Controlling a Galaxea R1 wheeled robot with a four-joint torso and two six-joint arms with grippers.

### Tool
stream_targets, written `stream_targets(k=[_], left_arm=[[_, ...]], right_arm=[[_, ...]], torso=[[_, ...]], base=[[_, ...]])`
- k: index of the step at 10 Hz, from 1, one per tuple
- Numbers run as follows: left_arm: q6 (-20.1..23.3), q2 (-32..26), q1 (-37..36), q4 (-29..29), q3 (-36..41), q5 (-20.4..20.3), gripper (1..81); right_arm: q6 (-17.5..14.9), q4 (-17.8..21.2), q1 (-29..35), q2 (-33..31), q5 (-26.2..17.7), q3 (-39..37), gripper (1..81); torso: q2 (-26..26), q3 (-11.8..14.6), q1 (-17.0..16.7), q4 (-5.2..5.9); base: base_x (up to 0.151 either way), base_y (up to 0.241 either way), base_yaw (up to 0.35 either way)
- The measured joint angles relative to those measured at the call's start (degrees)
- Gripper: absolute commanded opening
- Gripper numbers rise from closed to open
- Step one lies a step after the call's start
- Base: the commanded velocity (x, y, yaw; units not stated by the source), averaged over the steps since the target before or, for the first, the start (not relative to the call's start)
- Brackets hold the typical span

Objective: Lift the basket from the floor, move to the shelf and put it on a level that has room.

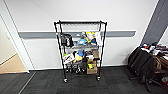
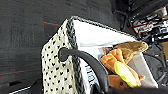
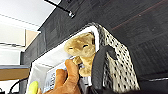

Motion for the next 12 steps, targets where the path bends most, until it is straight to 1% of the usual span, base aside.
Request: stream_targets(k=[2, 3, 6, 9, 10, 12], left_arm=[[0.05, -0.06, 0.13, -0.04, 0.0, -0.09, 1.0], [0.05, -0.11, 0.33, -0.02, -0.11, -0.16, 1.0], [0.05, 0.29, 0.44, -0.04, -0.16, -0.09, 1.0], [0.05, 0.27, 1.35, -0.04, -0.16, 0.37, 1.0], [0.02, 0.3, 0.69, -0.04, -0.18, 0.22, 1.0], [0.13, 0.29, 0.33, -0.06, -0.22, -0.49, 1.0]], right_arm=[[0.0, 0.0, -0.11, 0.09, 0.11, 0.0, 1.0], [0.0, 0.0, 0.09, 0.34, 0.24, 0.0, 1.0], [0.0, 0.0, -0.24, -0.16, 0.13, 0.0, 1.0], [0.02, 0.0, -1.27, -0.24, -0.44, 0.0, 1.0], [0.06, 0.01, -0.72, -0.13, -0.41, -0.05, 1.0], [-0.02, 0.0, -0.16, -0.11, 0.51, -0.05, 1.0]], torso=[[0.0, 0.0, 0.0, 1.9], [0.0, 0.02, 0.0, 2.19], [0.0, 0.02, 0.0, 2.12], [-0.11, 0.07, -0.19, 2.12], [-0.05, 0.05, -0.11, 2.12], [-0.07, 0.05, -0.15, 2.12]], base=[[0.0, 0.0, 0.0], [0.0, 0.0, 0.0], [0.0, 0.0, 0.0], [0.121, 0.0, 0.0], [0.138, 0.0, 0.0], [0.138, 0.0, 0.0]])
